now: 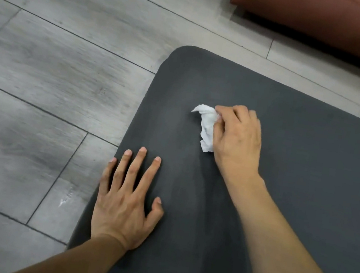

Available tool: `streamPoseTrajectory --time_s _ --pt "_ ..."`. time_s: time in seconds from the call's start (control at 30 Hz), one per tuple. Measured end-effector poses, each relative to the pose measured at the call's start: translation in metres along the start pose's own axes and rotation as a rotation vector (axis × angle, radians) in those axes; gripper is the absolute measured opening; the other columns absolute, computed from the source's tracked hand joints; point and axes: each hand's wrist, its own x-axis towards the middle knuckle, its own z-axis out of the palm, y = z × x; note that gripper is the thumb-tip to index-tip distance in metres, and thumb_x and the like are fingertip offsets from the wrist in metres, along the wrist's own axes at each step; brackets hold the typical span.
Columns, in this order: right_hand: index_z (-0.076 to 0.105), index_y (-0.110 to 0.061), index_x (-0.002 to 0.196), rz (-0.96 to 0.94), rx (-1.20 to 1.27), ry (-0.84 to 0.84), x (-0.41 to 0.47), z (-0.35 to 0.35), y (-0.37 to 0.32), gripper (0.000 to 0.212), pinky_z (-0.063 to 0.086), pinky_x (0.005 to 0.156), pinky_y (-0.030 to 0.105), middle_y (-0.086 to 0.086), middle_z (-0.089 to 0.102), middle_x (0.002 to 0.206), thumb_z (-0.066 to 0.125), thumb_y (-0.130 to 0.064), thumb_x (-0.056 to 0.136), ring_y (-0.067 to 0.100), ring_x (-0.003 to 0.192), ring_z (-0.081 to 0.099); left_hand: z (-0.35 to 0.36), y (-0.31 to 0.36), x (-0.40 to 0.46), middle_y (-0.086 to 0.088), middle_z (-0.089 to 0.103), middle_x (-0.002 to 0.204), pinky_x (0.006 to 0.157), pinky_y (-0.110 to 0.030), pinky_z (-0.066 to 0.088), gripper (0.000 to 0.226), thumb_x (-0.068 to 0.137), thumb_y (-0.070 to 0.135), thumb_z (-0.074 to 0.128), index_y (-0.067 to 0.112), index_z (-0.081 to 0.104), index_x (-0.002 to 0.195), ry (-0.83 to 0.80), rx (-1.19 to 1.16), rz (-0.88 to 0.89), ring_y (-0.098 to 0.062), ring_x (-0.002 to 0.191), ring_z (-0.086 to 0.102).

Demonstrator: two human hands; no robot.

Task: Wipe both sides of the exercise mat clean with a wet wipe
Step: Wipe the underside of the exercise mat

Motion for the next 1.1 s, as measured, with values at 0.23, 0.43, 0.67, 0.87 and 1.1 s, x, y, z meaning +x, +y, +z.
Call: streamPoseTrajectory --time_s 0.23,0.43,0.67,0.87,1.1 --pt "0.070 -0.018 0.114 -0.079 0.068 -0.220 -0.014 -0.005 0.005 0.034 0.049 0.070 0.041 0.001 0.062 0.092 0.062 -0.002 0.084 0.025 0.079 0.050 -0.001 0.002 -0.001 -0.007 0.026 0.169 0.124 -0.058 0.022 0.080 0.085 0.050 0.046 0.024 0.037 0.160 -0.004 -0.009 -0.001 -0.032 0.156 0.024" --pt "0.072 -0.022 0.111 0.123 0.172 0.204 0.092 0.000 0.024 0.031 0.042 0.081 0.029 0.003 0.065 0.102 0.054 -0.011 0.088 0.026 0.092 0.054 0.001 0.002 -0.001 -0.007 0.027 0.169 0.123 -0.058 0.023 0.082 0.081 0.048 0.049 0.024 0.038 0.159 0.031 -0.035 -0.001 -0.033 0.155 0.027" --pt "0.071 -0.018 0.117 0.298 0.137 -0.064 0.130 0.065 -0.040 0.036 0.039 0.088 0.031 0.011 0.061 0.114 0.054 -0.007 0.088 0.031 0.105 0.056 0.002 0.001 0.002 -0.009 0.032 0.167 0.121 -0.058 0.025 0.083 0.078 0.049 0.052 0.023 0.044 0.156 0.058 -0.044 0.006 -0.033 0.153 0.031" --pt "0.074 -0.013 0.103 -0.114 0.199 -0.153 0.134 0.080 -0.066 0.027 0.037 0.079 0.029 0.008 0.063 0.097 0.060 -0.010 0.080 0.029 0.093 0.055 0.002 0.001 0.002 -0.009 0.036 0.165 0.118 -0.059 0.029 0.084 0.073 0.049 0.054 0.022 0.049 0.153 0.081 -0.050 -0.002 -0.034 0.150 0.037" --pt "0.075 -0.012 0.107 0.355 0.112 0.051 0.113 0.055 0.009 0.033 0.035 0.079 0.024 0.012 0.064 0.102 0.051 -0.002 0.086 0.033 0.097 0.056 0.003 0.002 0.003 -0.009 0.035 0.165 0.117 -0.060 0.030 0.087 0.071 0.049 0.056 0.023 0.048 0.153 0.071 -0.073 -0.009 -0.033 0.150 0.036"
